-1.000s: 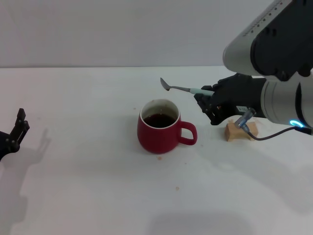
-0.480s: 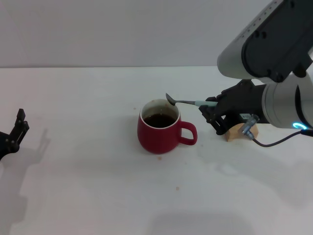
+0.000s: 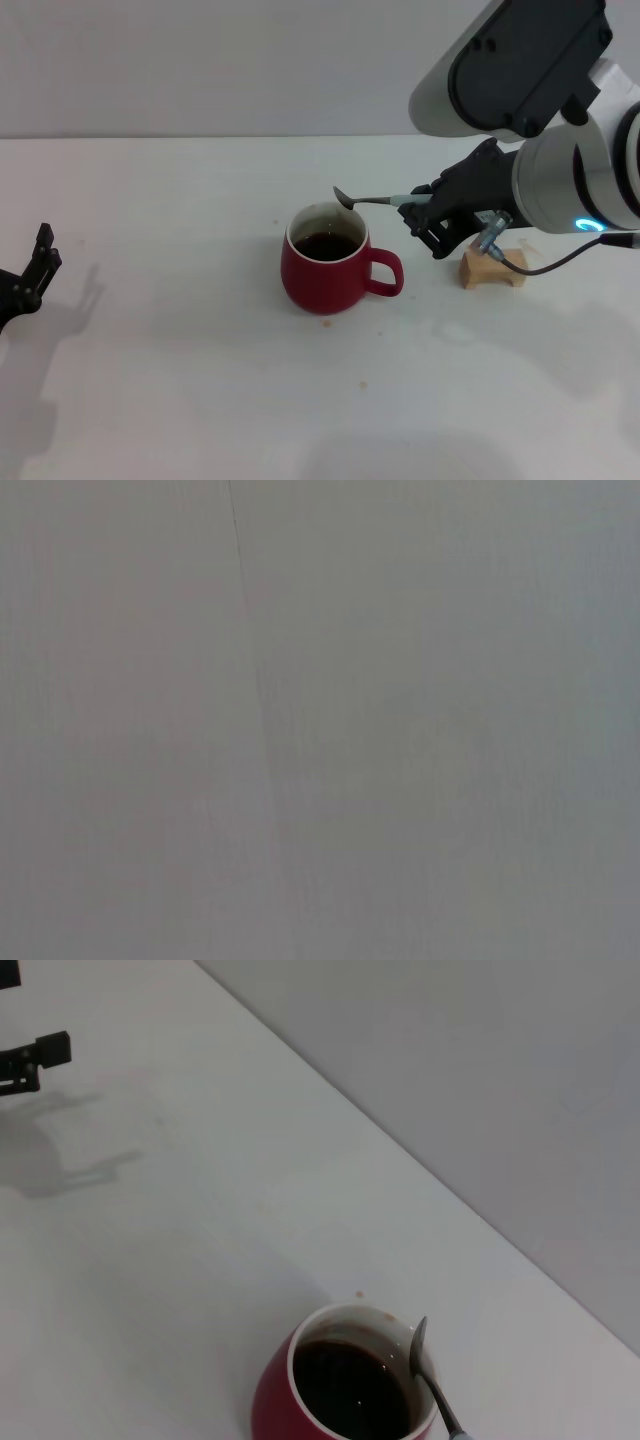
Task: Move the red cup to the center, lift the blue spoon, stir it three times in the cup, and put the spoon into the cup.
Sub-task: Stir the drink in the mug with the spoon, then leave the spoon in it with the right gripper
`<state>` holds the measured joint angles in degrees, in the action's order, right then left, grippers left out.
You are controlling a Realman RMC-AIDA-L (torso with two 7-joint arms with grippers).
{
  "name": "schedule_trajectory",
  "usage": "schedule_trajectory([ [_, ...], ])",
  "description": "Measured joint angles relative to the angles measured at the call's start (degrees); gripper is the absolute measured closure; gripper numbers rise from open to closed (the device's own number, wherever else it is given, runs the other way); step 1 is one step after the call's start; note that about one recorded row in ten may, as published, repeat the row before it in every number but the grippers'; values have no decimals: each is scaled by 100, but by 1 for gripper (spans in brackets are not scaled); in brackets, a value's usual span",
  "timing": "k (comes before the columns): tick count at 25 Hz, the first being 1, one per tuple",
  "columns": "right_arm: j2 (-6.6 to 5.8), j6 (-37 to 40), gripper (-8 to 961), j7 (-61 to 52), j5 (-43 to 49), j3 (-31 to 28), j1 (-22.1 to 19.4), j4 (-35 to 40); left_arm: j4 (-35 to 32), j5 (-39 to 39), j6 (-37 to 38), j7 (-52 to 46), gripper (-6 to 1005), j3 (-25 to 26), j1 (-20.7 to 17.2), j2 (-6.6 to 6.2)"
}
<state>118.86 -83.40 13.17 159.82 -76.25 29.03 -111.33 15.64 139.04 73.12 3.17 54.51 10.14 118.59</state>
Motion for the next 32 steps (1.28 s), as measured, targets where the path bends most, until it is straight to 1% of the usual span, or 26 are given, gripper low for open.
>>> schedule_trajectory([
  [12, 10, -345, 821, -10, -1, 11, 44, 43, 2, 0, 1, 0, 144, -11, 12, 6],
  [16, 12, -324, 821, -8, -8, 13, 52, 81, 9, 1, 1, 0, 144, -11, 14, 7],
  [22, 15, -170, 822, 20, -29, 31, 128, 426, 10, 5, 1, 0, 144, -11, 15, 6],
  [32, 14, -6, 821, 33, -62, 77, 290, 688, 18, 9, 1, 0, 144, -11, 14, 6],
])
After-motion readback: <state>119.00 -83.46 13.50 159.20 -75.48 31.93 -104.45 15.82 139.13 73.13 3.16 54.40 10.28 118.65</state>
